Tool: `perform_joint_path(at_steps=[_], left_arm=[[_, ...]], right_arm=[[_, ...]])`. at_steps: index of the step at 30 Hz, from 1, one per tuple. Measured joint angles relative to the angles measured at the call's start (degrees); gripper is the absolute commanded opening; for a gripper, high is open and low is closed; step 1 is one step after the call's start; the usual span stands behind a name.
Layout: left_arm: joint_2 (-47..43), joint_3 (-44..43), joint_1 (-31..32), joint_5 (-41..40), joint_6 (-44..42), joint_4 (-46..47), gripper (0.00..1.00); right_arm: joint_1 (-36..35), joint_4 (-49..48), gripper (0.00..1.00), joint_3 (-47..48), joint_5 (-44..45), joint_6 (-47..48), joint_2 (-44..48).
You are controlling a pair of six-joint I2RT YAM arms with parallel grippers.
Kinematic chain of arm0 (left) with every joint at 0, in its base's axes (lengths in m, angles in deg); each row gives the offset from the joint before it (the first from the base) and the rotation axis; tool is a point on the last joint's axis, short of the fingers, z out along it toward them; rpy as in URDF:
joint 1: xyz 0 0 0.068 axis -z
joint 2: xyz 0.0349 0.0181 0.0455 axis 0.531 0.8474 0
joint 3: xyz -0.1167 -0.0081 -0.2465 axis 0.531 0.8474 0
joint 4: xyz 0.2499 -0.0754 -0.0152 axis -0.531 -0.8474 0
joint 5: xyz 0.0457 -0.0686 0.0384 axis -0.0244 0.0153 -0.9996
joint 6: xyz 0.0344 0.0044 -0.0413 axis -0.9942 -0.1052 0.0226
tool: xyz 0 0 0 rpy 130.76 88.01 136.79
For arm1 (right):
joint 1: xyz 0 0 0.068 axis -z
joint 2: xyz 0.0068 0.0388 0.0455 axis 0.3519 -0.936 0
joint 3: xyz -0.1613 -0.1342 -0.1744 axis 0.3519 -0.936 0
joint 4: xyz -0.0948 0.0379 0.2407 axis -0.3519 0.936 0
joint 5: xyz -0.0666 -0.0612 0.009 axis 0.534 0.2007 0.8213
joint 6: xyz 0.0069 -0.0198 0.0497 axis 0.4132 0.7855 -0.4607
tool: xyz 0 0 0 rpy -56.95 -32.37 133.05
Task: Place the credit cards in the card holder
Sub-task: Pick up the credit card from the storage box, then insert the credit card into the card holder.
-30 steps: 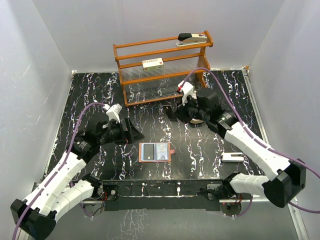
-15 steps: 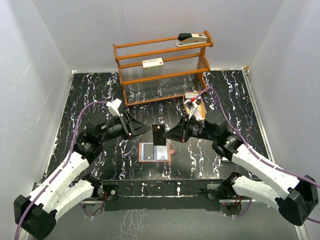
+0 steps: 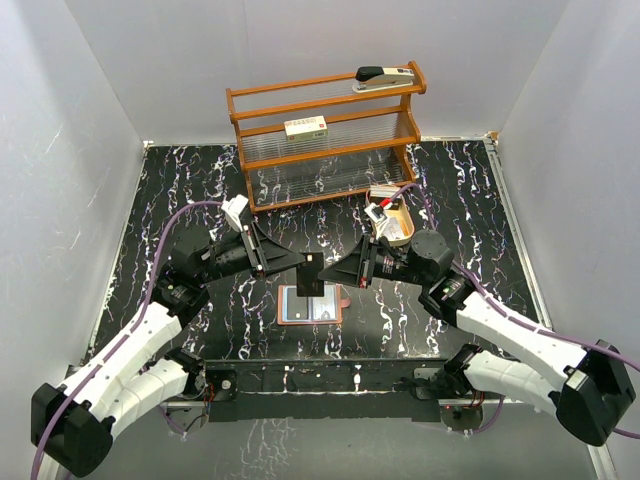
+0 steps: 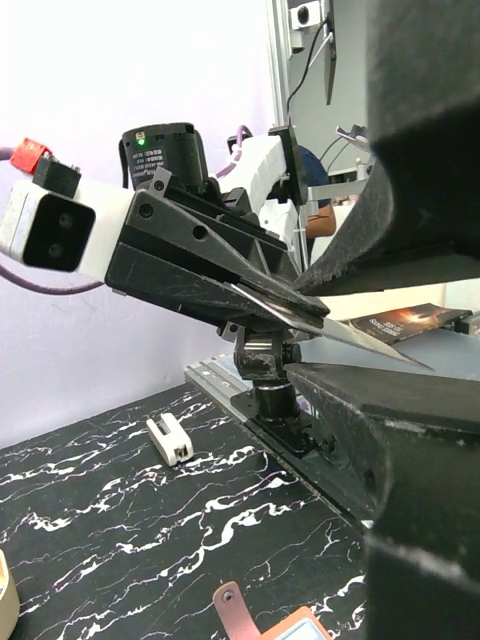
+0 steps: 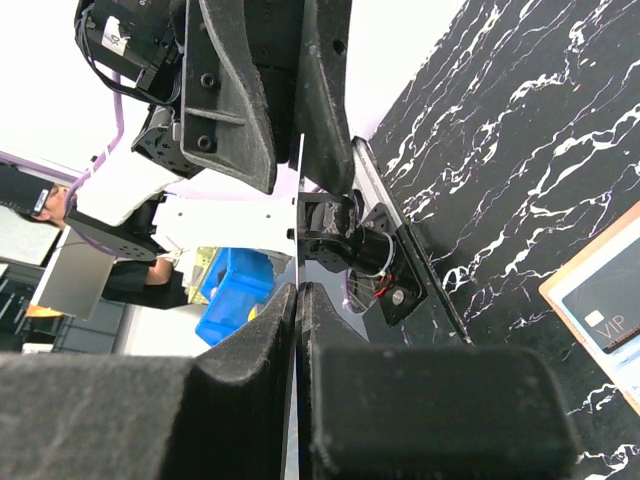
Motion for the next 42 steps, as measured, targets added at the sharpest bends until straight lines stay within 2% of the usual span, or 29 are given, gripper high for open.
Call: perform_joint_path(at_steps=[2, 3, 6, 10, 12, 19, 24, 30, 42], left_arm=[[0.20, 0.00, 0.00, 0.48, 0.42, 0.31, 0.02], [0.22, 0.02, 0.00, 0.55, 0.44, 0.33, 0.00], [0.07, 0.24, 0.00, 0.42, 0.28, -0.11, 0.00], [-0.48, 0.33, 0.00, -0.24, -0.31, -2.05, 0.00], [-0.59, 0.35, 0.00, -0.50, -0.59, -3.28, 0.00], [0.63, -1.25, 0.02, -6.38, -8.00, -16.44, 0.00], [3.34, -1.18, 0.02, -8.79, -11.56, -19.54, 0.00], [9.60, 0.50, 0.02, -9.60, -13.97, -17.94, 0.00], [19.80, 3.39, -0.02, -11.45, -17.57, -12.22, 0.00]], right_arm=[[-0.09, -1.14, 0.00, -0.55, -0.09, -0.96, -0.50], [-0.11, -1.81, 0.00, -0.94, -0.13, -1.42, -0.94], [-0.13, -2.38, 0.01, -1.51, 0.02, -2.54, -1.53], [-0.24, -1.62, 0.26, -1.77, 0.59, -2.12, -1.53], [-0.28, 0.22, 0.34, -1.73, 1.66, -0.61, -1.40], [-0.28, 12.96, 0.46, -1.53, 10.10, 5.31, 2.56], [-0.28, 22.29, 0.45, -0.55, 17.16, 10.25, 3.19], [-0.28, 34.27, 0.44, 4.48, 25.68, 14.82, -2.75], [-0.31, 37.48, 0.45, 4.68, 31.82, 18.99, -15.30]])
